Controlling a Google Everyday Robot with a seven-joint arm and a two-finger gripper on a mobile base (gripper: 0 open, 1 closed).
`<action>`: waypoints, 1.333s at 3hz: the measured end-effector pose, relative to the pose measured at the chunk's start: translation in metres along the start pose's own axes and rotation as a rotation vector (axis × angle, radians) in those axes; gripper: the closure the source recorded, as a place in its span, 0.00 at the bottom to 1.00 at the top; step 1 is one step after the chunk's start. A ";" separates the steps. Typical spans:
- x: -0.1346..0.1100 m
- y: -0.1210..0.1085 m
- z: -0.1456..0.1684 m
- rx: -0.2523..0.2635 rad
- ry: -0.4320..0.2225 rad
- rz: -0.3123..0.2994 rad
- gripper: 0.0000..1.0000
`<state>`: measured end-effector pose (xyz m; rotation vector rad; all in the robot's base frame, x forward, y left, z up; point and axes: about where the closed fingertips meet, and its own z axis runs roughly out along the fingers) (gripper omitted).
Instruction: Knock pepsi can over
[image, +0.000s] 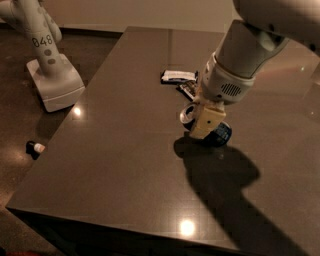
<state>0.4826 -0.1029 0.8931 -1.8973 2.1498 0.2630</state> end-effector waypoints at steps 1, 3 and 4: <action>0.011 0.001 0.006 -0.009 0.083 -0.059 0.30; 0.012 0.005 0.009 -0.013 0.103 -0.093 0.00; 0.012 0.005 0.009 -0.013 0.103 -0.093 0.00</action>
Offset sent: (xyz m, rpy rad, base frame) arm -0.0122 -0.0126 -0.0179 -0.1416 0.0144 0.1342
